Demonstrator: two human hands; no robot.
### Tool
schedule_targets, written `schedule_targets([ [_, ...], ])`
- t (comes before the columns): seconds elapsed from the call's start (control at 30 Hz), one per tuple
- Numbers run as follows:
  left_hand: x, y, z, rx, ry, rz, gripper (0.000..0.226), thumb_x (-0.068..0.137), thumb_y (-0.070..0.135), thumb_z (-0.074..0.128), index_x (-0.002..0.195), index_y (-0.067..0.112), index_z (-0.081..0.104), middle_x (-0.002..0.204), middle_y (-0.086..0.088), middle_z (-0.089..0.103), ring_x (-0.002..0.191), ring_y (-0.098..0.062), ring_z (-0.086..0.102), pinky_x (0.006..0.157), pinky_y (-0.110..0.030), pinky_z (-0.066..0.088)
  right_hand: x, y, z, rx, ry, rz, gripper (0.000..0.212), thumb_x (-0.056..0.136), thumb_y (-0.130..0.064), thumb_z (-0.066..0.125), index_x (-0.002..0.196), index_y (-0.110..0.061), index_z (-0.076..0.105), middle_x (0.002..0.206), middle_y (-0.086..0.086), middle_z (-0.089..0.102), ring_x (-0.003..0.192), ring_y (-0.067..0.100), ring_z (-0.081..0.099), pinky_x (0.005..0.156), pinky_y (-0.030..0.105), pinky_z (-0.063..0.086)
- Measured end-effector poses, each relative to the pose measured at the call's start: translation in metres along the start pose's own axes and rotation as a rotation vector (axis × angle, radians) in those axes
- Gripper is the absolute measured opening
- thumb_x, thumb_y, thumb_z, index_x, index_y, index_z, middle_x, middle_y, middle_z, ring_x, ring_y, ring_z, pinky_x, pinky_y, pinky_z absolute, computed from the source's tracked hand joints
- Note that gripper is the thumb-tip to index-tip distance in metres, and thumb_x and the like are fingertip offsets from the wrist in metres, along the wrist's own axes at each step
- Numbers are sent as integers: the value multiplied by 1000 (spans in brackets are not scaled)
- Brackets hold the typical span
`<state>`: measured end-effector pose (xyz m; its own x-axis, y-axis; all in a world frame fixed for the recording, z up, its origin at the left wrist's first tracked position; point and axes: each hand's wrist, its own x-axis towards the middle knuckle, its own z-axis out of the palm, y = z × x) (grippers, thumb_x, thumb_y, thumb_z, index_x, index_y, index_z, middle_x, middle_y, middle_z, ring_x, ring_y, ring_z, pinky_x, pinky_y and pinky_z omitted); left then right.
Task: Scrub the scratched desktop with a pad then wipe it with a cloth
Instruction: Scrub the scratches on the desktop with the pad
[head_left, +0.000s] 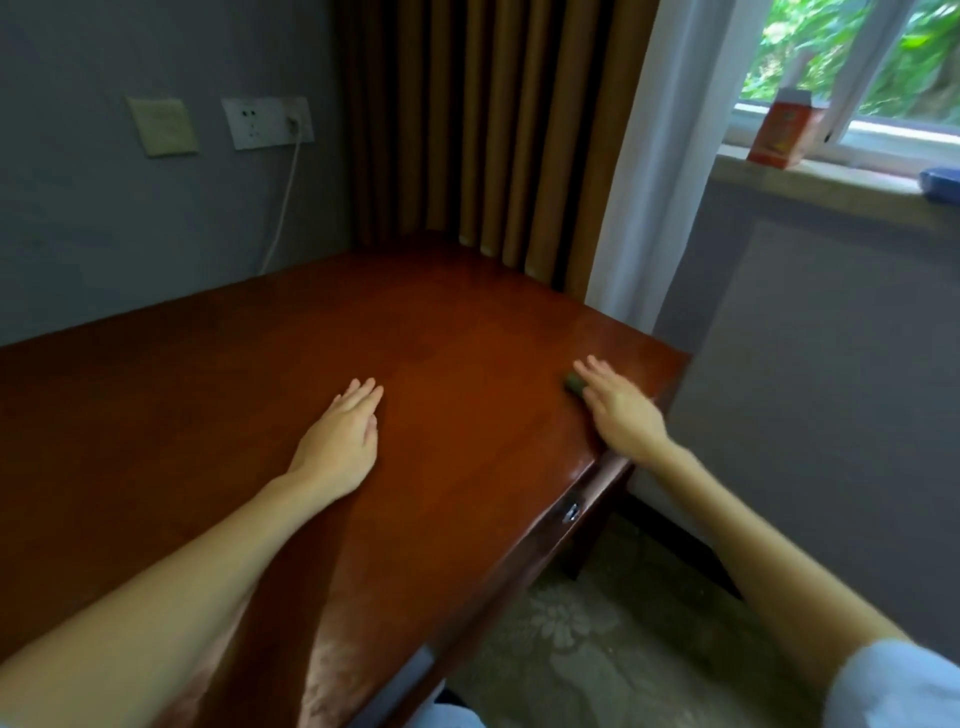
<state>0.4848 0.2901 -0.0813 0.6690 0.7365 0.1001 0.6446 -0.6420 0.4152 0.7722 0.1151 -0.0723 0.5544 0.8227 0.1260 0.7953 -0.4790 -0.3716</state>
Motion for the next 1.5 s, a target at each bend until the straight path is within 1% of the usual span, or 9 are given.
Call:
schedule_targets([
  [0.2,-23,3,-14,25,-5,-28,51,103,15,32,152,21,20,160,4,10,148,-15,6,119,-32,15,-104,-175,64,-56,-126,-478,51,103,-30,27,152,-22,14,160,0,9,147,15,6,116,28,-2],
  [0.37,-56,-44,-47,51,62,-195,53,102,11,35,152,18,20,160,2,10,147,-15,6,118,-31,12,-122,-164,49,31,-315,-766,49,103,-24,33,151,-23,21,159,-5,13,146,8,8,119,25,5],
  [0.53,-84,-62,-45,87,76,-260,50,104,18,30,152,14,18,160,-2,10,147,-15,6,119,-30,7,-41,-91,26,25,-201,-436,48,103,-29,32,150,-29,21,159,-6,15,146,11,11,119,28,8],
  [0.67,-93,-54,-36,128,109,-258,49,104,19,26,152,13,16,160,-3,9,148,-16,5,119,-29,4,16,-106,39,-43,-161,-217,50,104,-33,23,152,-23,14,160,6,9,148,21,6,119,34,6],
  [0.87,-101,-47,-30,196,98,-283,50,104,22,23,153,12,15,160,-3,9,148,-16,5,120,-31,6,-83,-184,67,-11,-194,-584,48,103,-27,31,150,-26,24,159,0,18,147,17,12,118,30,8],
  [1.0,-106,-42,-29,215,96,-288,50,104,23,22,152,12,15,160,-3,9,148,-17,6,120,-32,6,-159,-154,49,50,-281,-880,47,102,-31,33,149,-31,25,158,-6,19,146,10,12,118,26,8],
  [1.3,-107,-40,-25,235,138,-290,49,104,24,22,152,13,17,160,-2,11,148,-15,7,120,-32,6,-3,-3,-3,-38,-90,-49,51,102,-40,27,151,-26,20,160,2,13,147,20,10,118,36,8],
  [1.4,-105,-39,-26,234,129,-298,50,104,23,22,152,14,16,160,-2,10,148,-15,6,120,-32,6,16,-34,13,-86,-99,-34,56,102,-44,24,152,-23,13,160,3,7,148,21,5,119,37,9],
  [1.5,-100,-39,-25,247,126,-313,50,104,23,23,152,14,15,160,-2,9,148,-16,5,120,-33,5,-13,-92,36,-25,-171,-287,51,103,-40,27,151,-28,17,160,-2,11,147,17,6,119,34,7],
])
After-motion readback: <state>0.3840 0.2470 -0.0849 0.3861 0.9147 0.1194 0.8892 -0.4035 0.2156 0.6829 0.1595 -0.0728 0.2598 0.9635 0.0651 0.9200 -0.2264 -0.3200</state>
